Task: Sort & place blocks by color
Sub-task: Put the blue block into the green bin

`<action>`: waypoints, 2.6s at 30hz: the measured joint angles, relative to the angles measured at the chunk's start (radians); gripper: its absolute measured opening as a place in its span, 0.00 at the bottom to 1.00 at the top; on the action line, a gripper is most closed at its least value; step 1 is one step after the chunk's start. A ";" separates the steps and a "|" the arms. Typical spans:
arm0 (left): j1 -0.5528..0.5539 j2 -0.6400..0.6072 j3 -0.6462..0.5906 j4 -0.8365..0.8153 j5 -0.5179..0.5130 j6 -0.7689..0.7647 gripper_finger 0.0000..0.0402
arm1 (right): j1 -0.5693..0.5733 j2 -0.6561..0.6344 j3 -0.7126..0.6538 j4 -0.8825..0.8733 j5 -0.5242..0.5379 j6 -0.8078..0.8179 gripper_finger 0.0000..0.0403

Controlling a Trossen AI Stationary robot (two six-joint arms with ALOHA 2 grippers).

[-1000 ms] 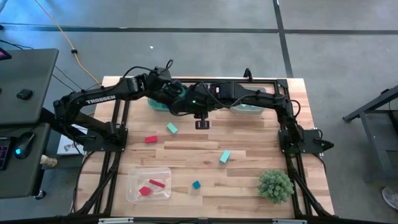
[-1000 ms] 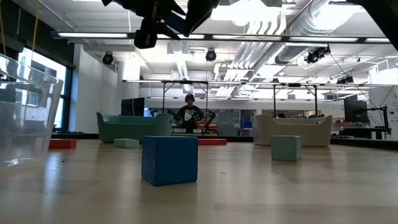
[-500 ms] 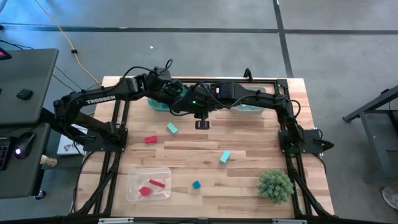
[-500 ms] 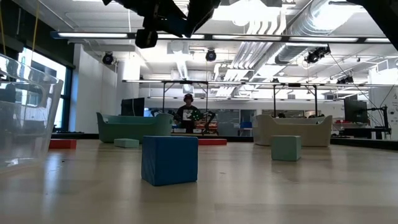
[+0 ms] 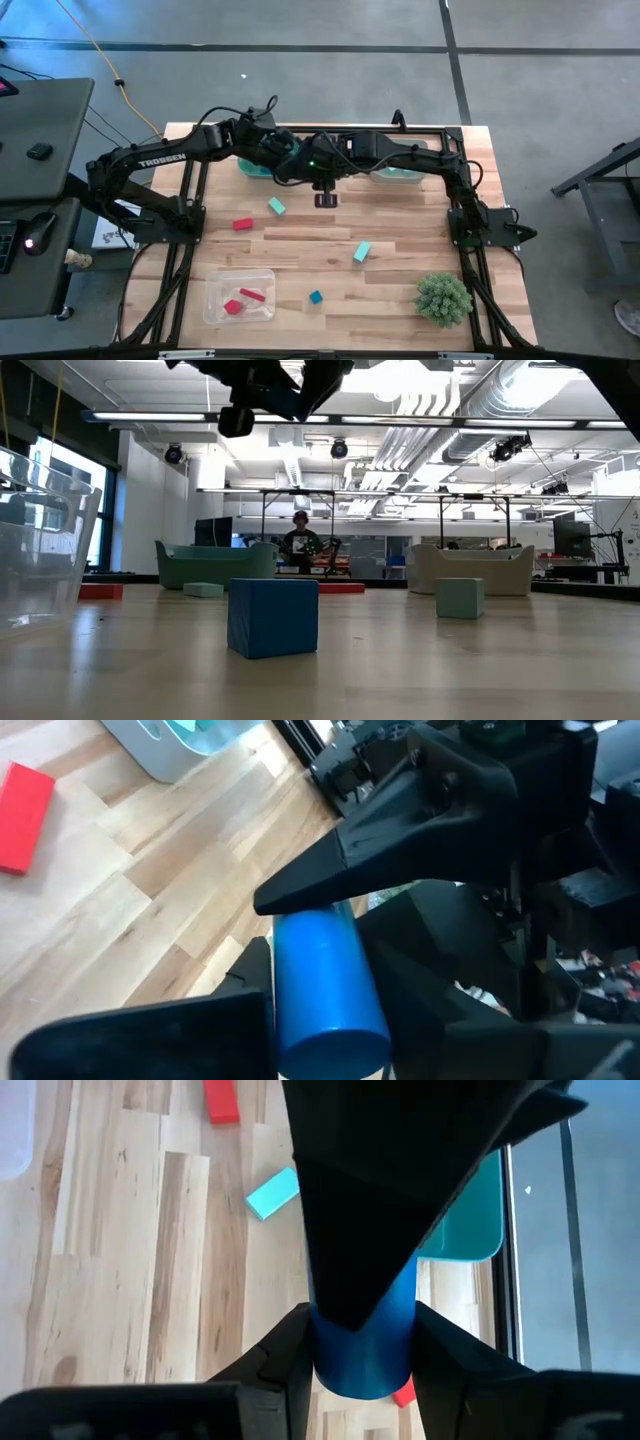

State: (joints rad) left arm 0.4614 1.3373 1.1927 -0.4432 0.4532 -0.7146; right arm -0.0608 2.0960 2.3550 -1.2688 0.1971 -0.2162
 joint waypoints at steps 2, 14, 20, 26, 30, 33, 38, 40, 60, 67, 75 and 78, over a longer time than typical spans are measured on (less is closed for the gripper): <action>0.000 0.000 0.000 -0.001 0.027 0.001 0.24 | 0.001 0.000 0.000 -0.001 -0.007 -0.018 0.26; -0.007 0.001 0.000 -0.100 0.153 0.011 0.33 | 0.043 0.000 0.000 -0.025 0.037 -0.149 0.26; -0.013 0.001 0.000 -0.083 0.153 -0.022 0.33 | 0.061 0.000 0.000 -0.026 0.014 -0.155 0.26; -0.011 0.000 0.000 -0.084 0.179 -0.042 0.33 | 0.086 0.004 0.000 -0.019 0.011 -0.186 0.26; -0.029 0.005 0.000 -0.084 0.175 -0.061 0.33 | 0.096 0.012 0.000 0.000 0.000 -0.185 0.26; -0.045 0.017 0.000 -0.096 0.188 -0.072 0.33 | 0.099 0.018 0.000 0.003 0.012 -0.179 0.26; -0.069 0.050 0.000 -0.111 0.212 -0.072 0.33 | 0.102 0.018 -0.001 -0.006 0.029 -0.156 0.26; -0.069 0.059 0.001 -0.108 0.223 -0.071 0.33 | 0.102 0.018 -0.001 -0.012 0.031 -0.153 0.26; -0.061 0.062 0.001 -0.099 0.272 -0.058 0.33 | 0.122 0.017 -0.001 -0.020 0.005 -0.094 0.26; -0.061 0.062 0.000 -0.074 0.272 -0.052 0.22 | 0.122 0.017 -0.001 -0.002 -0.006 -0.053 0.26; -0.061 0.062 0.000 -0.065 0.272 -0.035 0.09 | 0.123 0.016 -0.001 -0.009 -0.015 -0.046 0.26; -0.062 0.062 0.000 -0.064 0.273 -0.035 0.09 | 0.122 0.016 -0.001 -0.008 -0.027 -0.046 0.26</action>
State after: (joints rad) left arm 0.3989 1.3991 1.1931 -0.5068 0.7258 -0.7494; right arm 0.0612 2.1120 2.3539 -1.2767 0.1698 -0.2619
